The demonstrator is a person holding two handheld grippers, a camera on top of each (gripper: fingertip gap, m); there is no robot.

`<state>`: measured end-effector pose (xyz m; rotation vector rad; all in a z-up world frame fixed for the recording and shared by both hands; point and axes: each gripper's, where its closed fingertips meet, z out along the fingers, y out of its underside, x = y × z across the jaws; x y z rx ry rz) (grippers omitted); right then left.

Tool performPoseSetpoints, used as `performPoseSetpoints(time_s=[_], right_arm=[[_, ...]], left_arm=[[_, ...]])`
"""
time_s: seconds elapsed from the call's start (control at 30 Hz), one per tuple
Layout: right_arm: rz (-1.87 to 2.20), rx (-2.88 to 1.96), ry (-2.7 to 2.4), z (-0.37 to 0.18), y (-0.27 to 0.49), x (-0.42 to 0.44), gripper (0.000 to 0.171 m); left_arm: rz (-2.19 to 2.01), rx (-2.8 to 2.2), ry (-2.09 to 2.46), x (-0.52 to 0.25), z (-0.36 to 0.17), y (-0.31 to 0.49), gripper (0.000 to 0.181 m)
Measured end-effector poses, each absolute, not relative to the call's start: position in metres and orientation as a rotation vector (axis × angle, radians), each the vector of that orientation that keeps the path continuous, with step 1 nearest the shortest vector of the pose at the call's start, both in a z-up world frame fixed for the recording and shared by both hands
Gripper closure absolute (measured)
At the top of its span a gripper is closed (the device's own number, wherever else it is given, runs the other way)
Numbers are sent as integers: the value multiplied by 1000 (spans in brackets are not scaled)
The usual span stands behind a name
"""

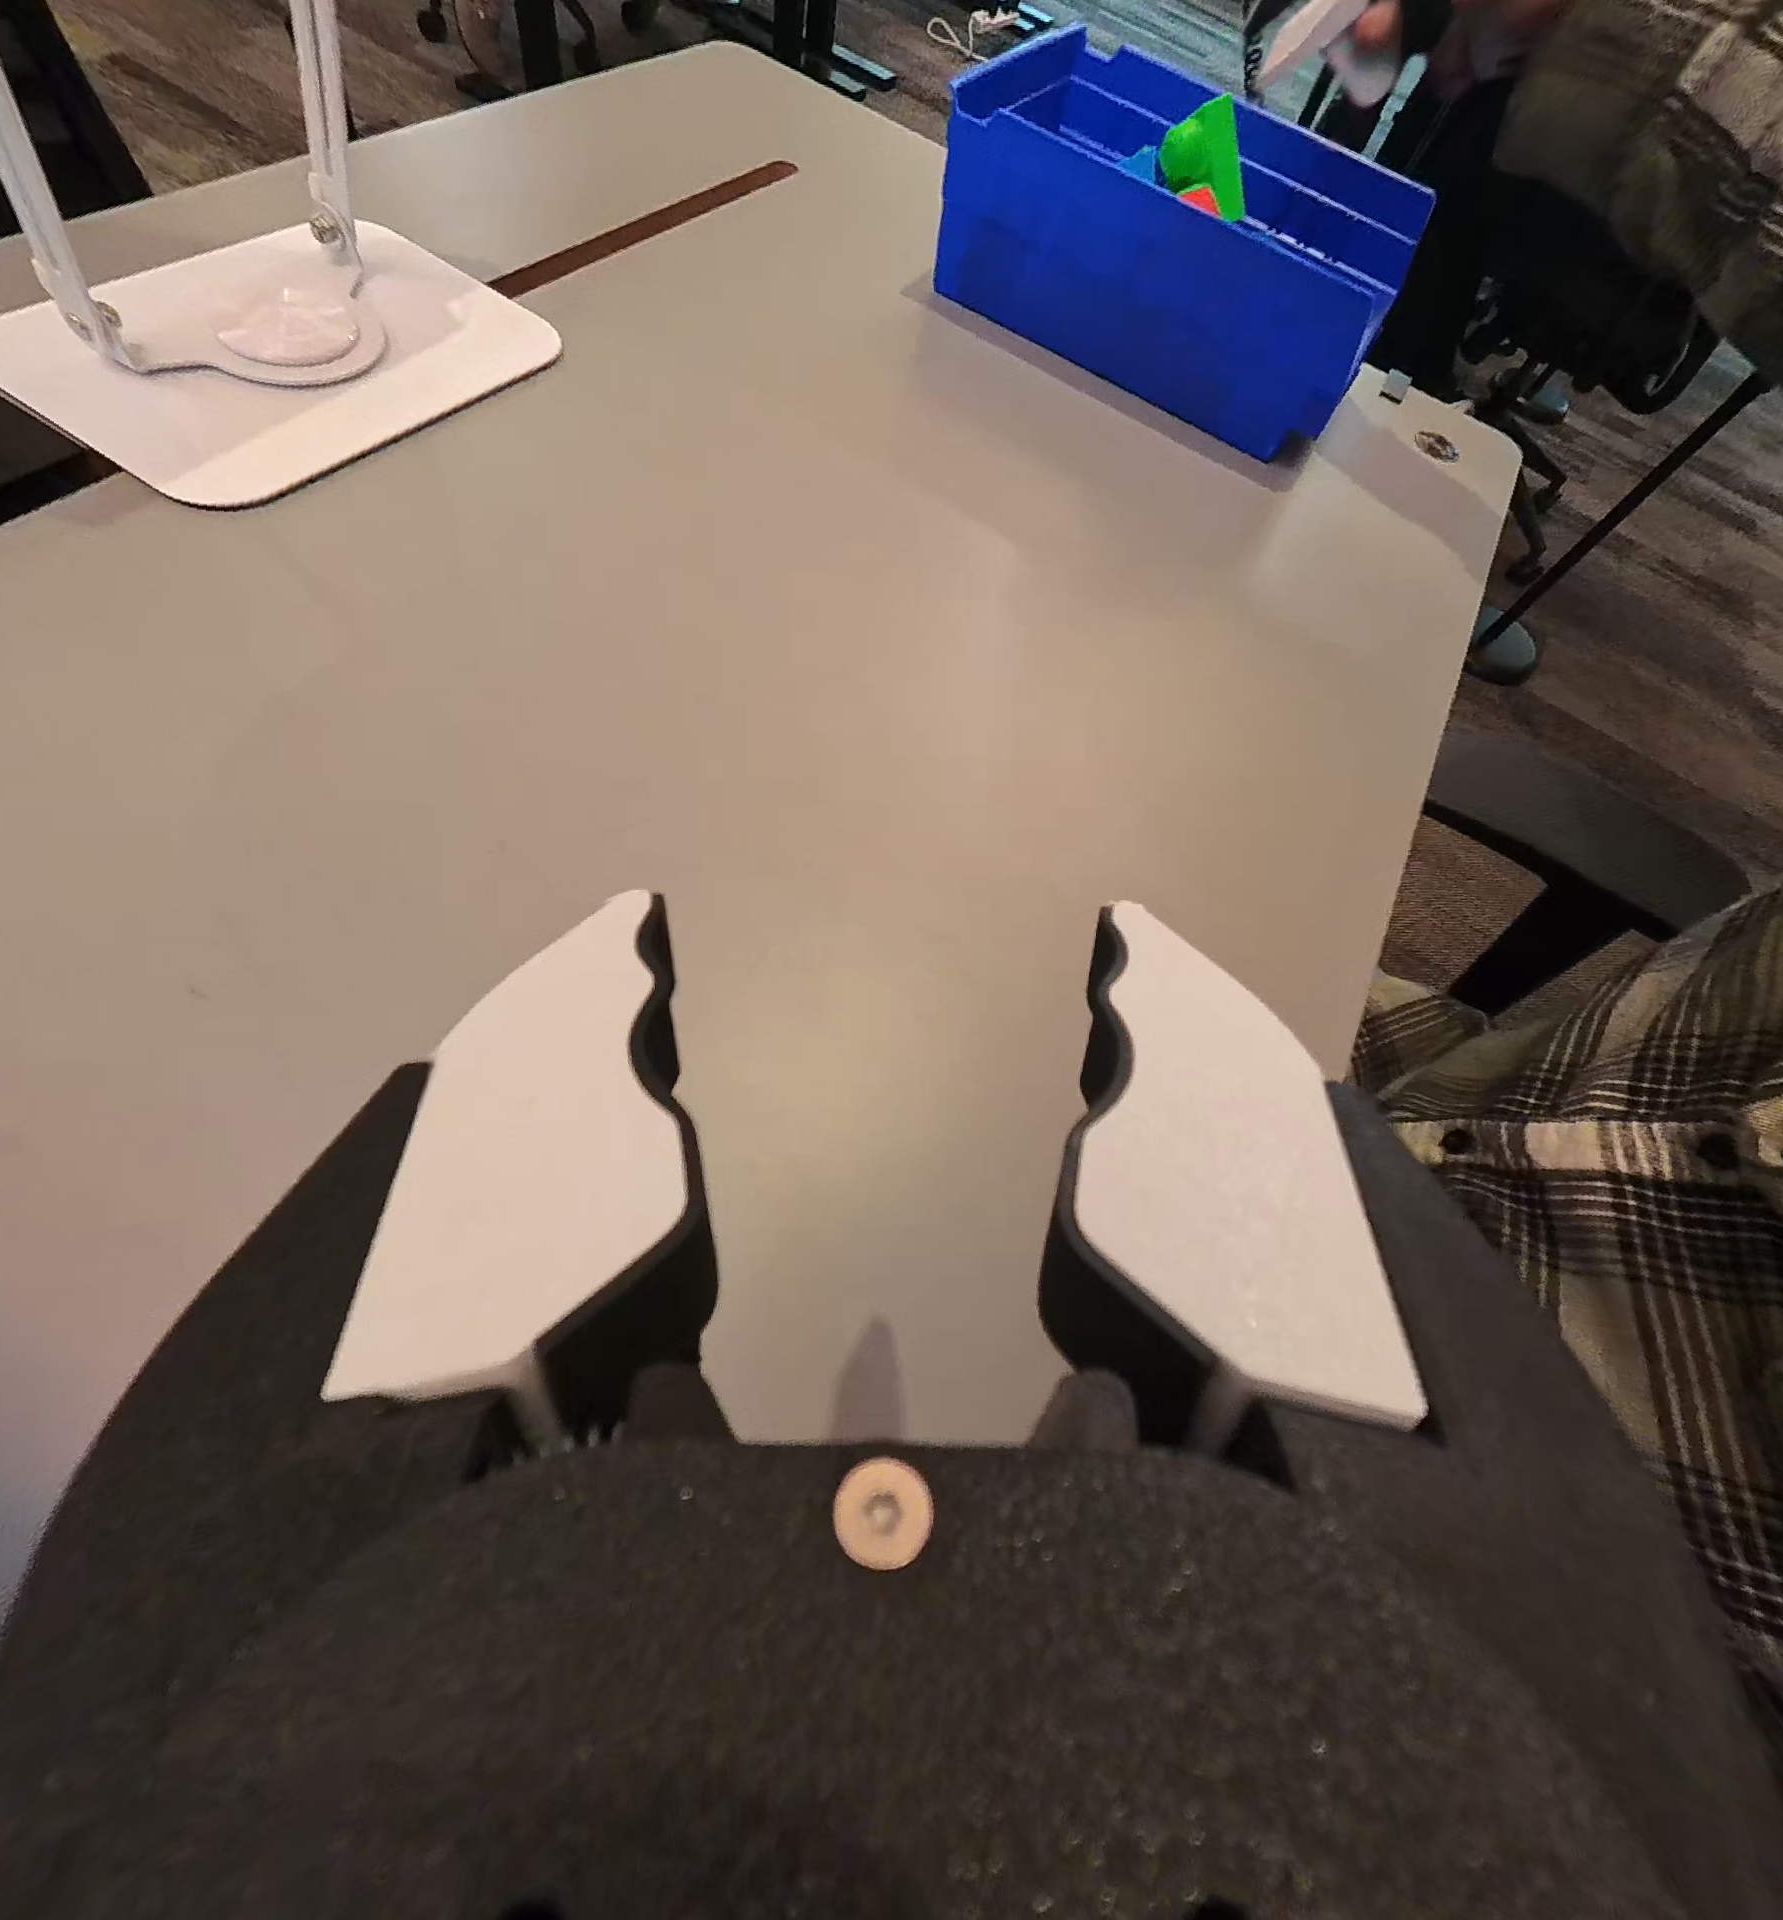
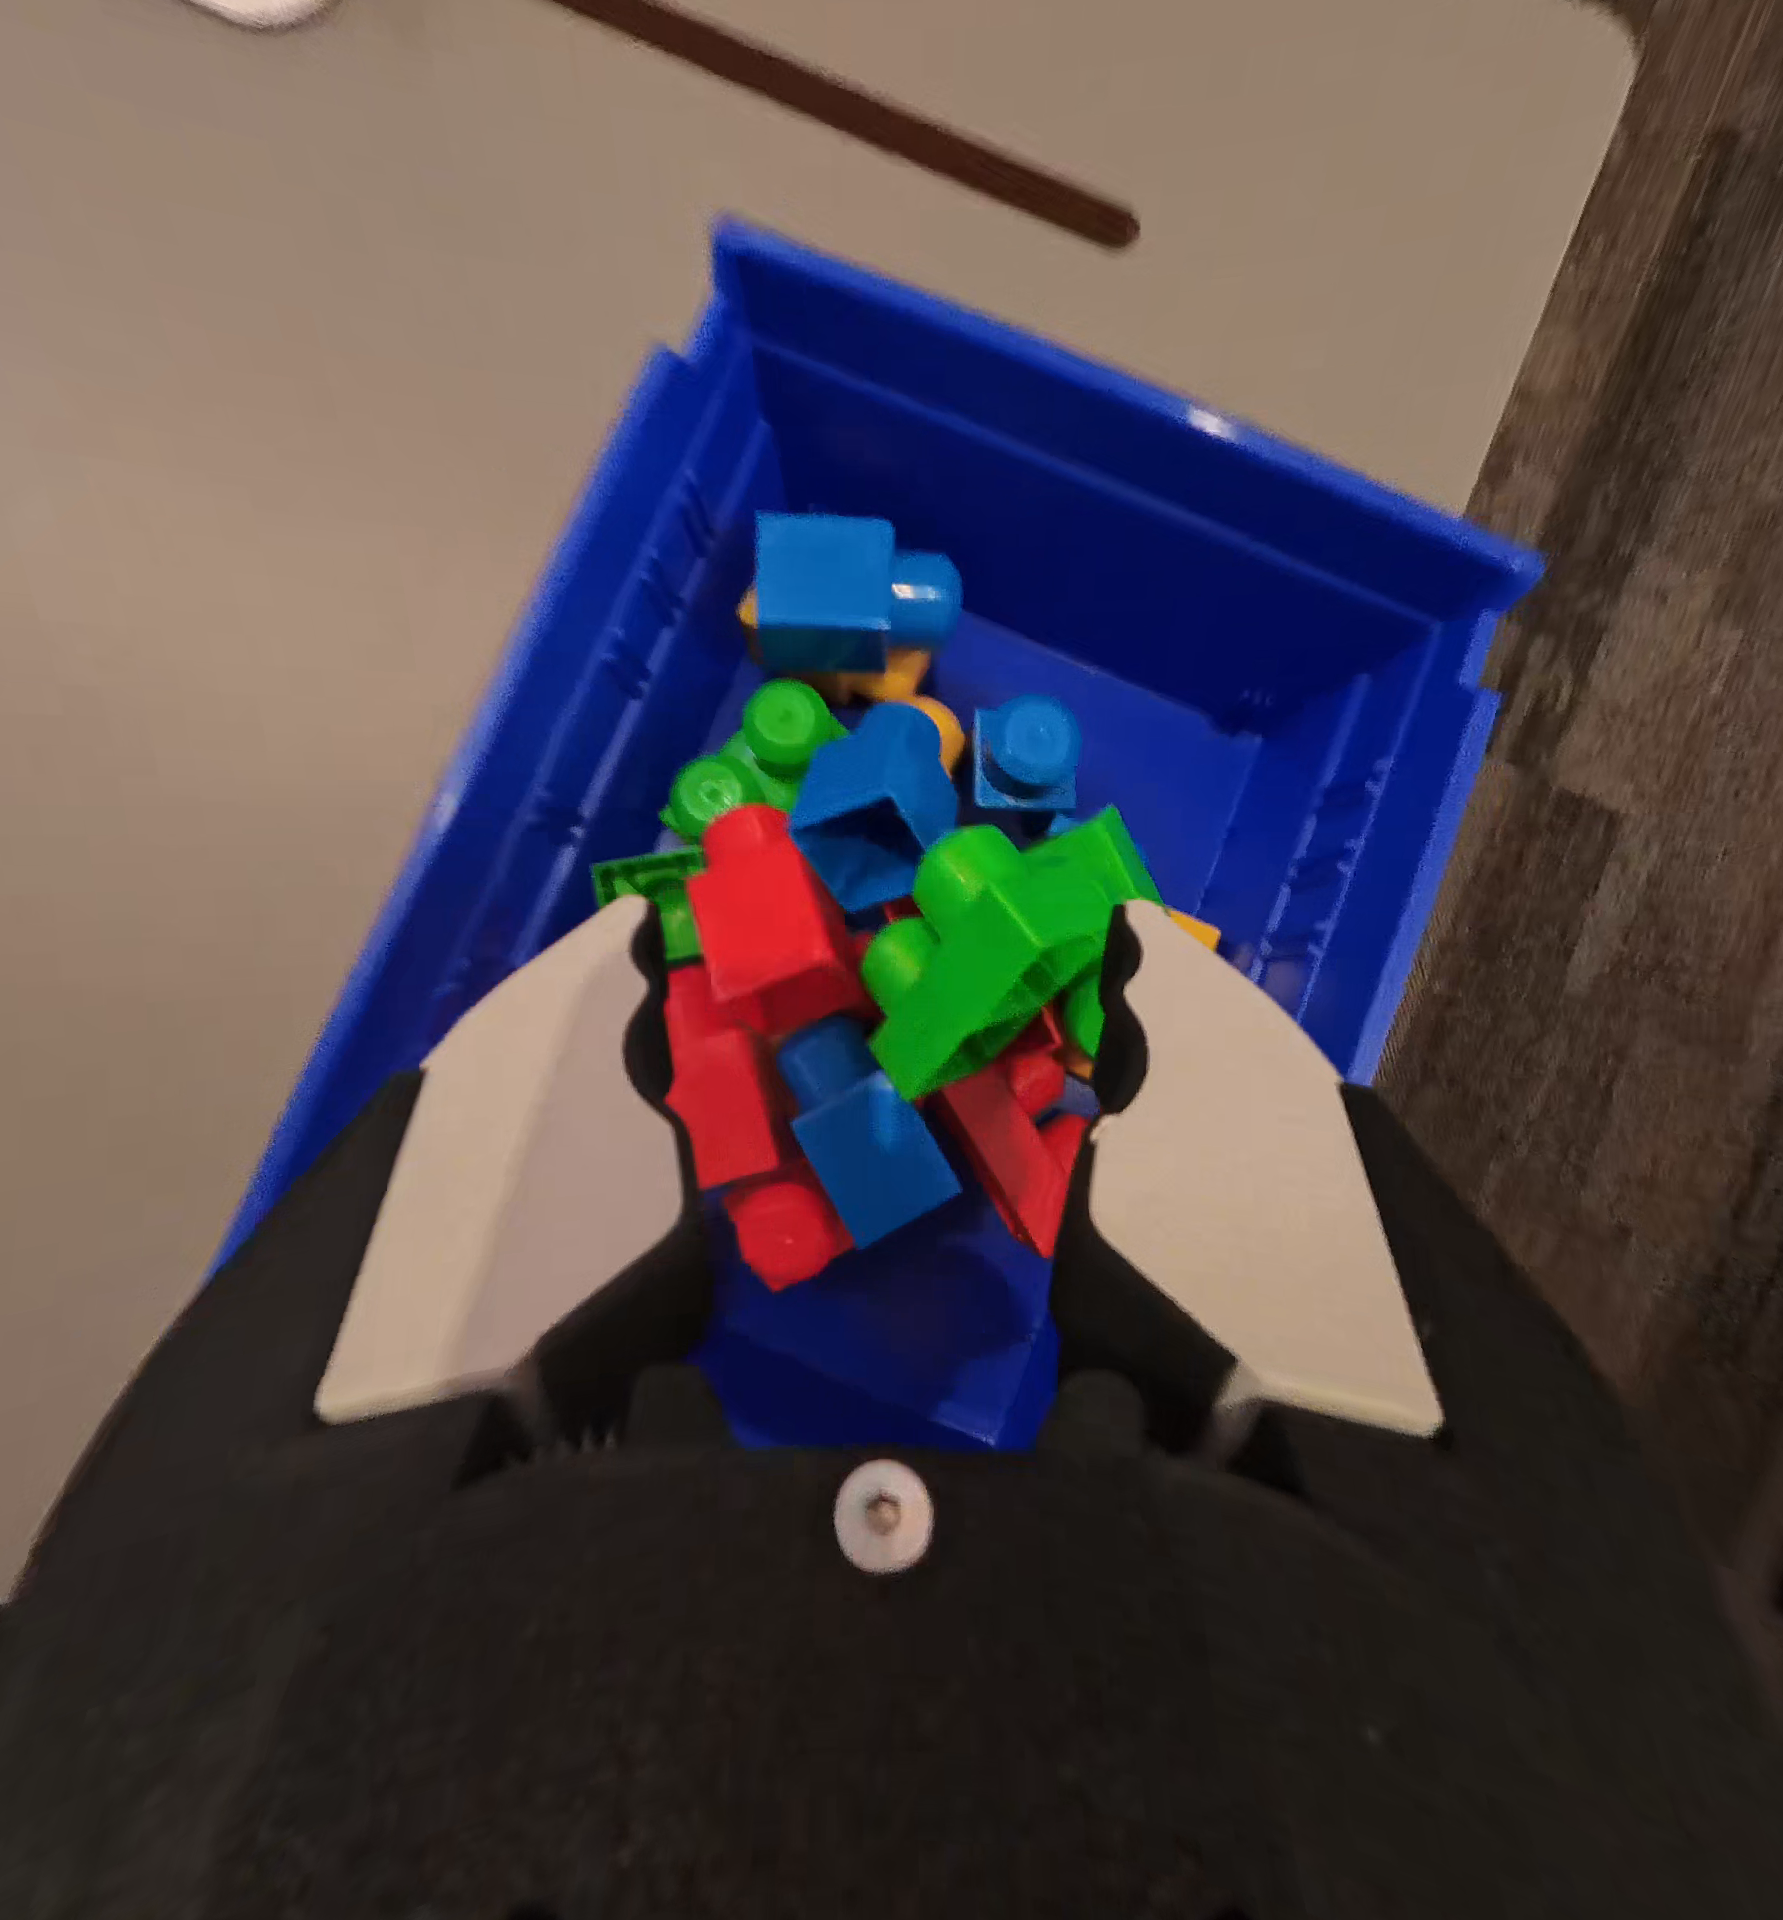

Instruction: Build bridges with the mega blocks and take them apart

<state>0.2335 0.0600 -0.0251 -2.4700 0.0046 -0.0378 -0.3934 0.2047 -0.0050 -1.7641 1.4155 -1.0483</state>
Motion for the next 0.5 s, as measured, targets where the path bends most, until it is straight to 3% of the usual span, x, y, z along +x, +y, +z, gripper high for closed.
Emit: performPoseSetpoints(time_s=[0.23,0.5], right_arm=[[42,-2270,-143,19,65,152,79],[211,-2177,-367,12,43,19,80]], left_arm=[[-949,-1801,1347,-423,5,234,104],[-664,-1970,1146,-533,31,325,113]])
